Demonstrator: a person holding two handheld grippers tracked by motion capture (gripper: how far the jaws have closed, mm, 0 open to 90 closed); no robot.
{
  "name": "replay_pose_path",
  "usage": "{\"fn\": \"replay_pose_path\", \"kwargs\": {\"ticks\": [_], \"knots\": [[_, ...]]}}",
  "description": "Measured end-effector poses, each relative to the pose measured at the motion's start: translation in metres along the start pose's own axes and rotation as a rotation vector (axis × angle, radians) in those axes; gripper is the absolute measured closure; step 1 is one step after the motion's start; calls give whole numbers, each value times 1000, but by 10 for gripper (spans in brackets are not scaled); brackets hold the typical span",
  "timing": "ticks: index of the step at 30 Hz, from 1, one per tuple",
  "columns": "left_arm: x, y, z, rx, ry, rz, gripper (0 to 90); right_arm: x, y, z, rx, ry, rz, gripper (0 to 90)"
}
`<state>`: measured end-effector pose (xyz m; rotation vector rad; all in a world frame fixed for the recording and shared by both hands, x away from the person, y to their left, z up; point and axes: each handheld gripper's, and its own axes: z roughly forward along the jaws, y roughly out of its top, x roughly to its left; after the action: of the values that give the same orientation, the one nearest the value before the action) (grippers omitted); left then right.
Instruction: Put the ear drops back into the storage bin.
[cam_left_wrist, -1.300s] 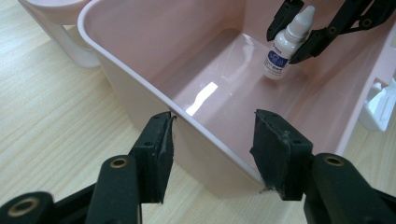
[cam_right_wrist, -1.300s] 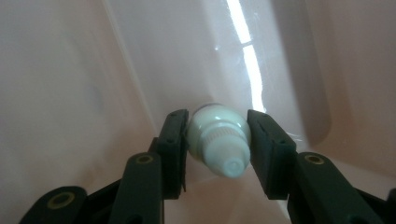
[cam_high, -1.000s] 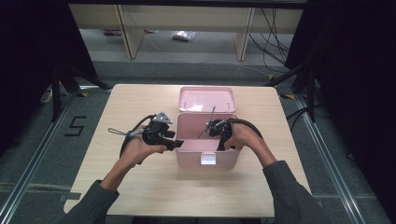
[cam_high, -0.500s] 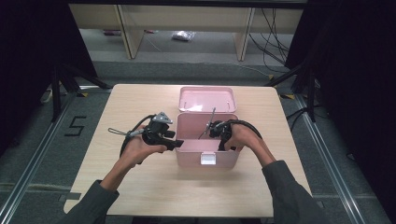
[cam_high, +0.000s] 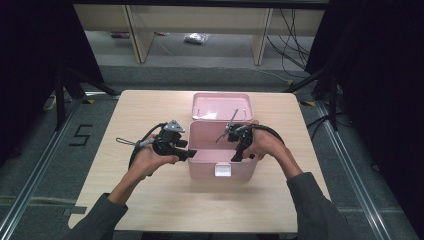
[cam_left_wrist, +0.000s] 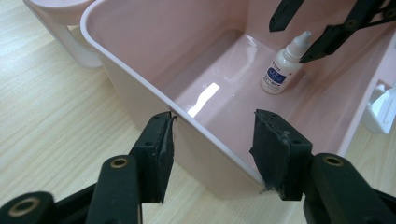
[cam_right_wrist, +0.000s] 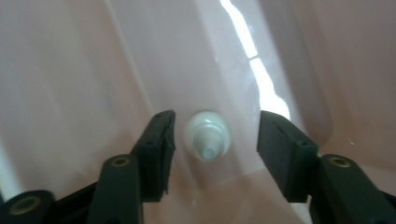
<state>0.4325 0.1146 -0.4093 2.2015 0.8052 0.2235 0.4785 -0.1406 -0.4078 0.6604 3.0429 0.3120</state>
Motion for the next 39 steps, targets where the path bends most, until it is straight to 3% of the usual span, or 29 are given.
{"fn": "replay_pose_path", "kwargs": {"ticks": [1, 5, 10, 12, 14, 19, 22, 25, 26, 28, 34, 35, 39], "knots": [[0, 0, 0, 0, 0, 0, 482, 2, -1, -3, -4, -6, 23, 454], [0, 0, 0, -2, 1, -1, 482, 0, -2, -14, -33, -32, -28, 432], [0, 0, 0, -1, -1, -1, 481, 4, -5, -35, -110, -30, 28, 409], [0, 0, 0, -1, 0, -1, 481, 3, -8, -41, -143, -35, 27, 406], [0, 0, 0, -2, -1, 1, 481, -3, -12, -48, -201, -51, 46, 392], [1, 0, 0, -1, -4, 1, 480, -13, -25, -57, -254, -65, 99, 393], [1, 0, 0, 1, -3, 4, 480, -19, -30, -61, -290, -96, 117, 386], [1, 0, 0, 1, -3, 4, 481, -27, -36, -63, -315, -134, 165, 383], [1, 0, 0, 1, -4, 3, 482, -31, -39, -65, -329, -152, 206, 383], [1, 0, 0, 6, -11, 0, 483, -36, -41, -65, -347, -170, 227, 381], [1, 0, 0, 6, -9, -1, 486, -46, -46, -65, -363, -197, 311, 381], [1, 0, 0, 6, -9, -1, 487, -50, -47, -65, -382, -208, 308, 382], [1, 0, 0, 5, -10, -3, 488, -58, -48, -63, -408, -213, 392, 395]]}}
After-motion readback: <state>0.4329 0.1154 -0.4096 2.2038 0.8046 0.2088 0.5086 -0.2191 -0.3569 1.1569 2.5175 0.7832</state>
